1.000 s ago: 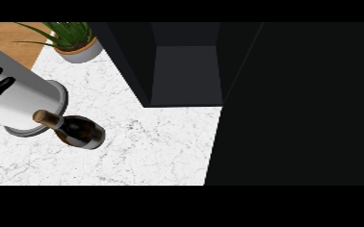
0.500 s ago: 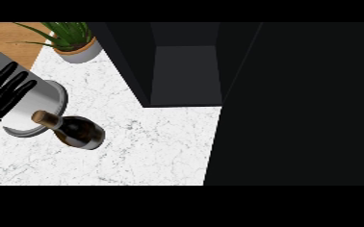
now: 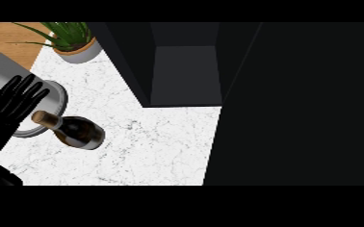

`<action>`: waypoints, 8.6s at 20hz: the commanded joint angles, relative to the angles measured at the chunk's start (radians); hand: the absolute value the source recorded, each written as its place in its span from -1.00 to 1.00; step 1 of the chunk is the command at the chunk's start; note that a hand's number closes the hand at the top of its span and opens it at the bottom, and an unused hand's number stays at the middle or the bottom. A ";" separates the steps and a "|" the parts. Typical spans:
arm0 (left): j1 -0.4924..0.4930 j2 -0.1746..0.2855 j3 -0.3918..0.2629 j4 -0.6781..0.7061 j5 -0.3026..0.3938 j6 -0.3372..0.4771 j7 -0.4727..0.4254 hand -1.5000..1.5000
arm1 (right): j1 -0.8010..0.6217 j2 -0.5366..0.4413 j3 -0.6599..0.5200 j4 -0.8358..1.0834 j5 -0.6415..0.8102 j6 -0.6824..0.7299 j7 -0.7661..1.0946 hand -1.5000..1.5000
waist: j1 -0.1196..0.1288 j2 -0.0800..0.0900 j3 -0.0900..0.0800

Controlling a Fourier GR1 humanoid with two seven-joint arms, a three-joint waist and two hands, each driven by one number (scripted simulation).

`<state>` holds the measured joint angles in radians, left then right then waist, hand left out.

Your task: Pick up the wine, place it into the cabinet and close the cabinet

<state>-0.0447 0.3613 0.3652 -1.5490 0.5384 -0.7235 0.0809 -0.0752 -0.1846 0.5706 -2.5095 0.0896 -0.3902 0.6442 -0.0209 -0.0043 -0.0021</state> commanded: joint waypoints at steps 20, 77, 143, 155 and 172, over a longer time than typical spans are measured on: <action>-0.108 0.035 -0.013 0.570 -0.470 -0.075 -0.551 -1.00 | 0.018 -0.105 0.096 -0.144 0.154 -0.102 0.045 -1.00 | 0.002 0.002 0.000; -0.136 -0.237 -0.215 0.814 -0.490 0.356 -0.900 1.00 | 0.008 -0.284 0.137 -0.135 0.093 -0.259 -0.058 -1.00 | 0.016 -0.007 0.002; -0.717 -0.361 -0.665 0.855 -0.146 1.065 -0.524 1.00 | 0.285 -0.411 0.121 -0.206 -0.047 -0.220 -0.351 -1.00 | -0.037 0.008 0.001; -0.917 -0.361 -0.644 1.170 -0.091 1.120 -0.510 1.00 | 0.299 -0.405 0.098 -0.140 -0.107 -0.162 -0.457 -1.00 | -0.079 0.023 0.001; -1.037 -0.300 -0.529 1.398 -0.085 1.088 -0.617 1.00 | 0.372 -0.402 0.133 -0.120 -0.121 -0.128 -0.563 -1.00 | -0.098 0.036 0.001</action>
<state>-1.0715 0.0362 -0.1716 -0.1900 0.4616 0.3713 -0.5082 0.2461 -0.5730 0.6765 -2.4980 0.0022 -0.5290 0.0645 -0.1101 0.0297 -0.0014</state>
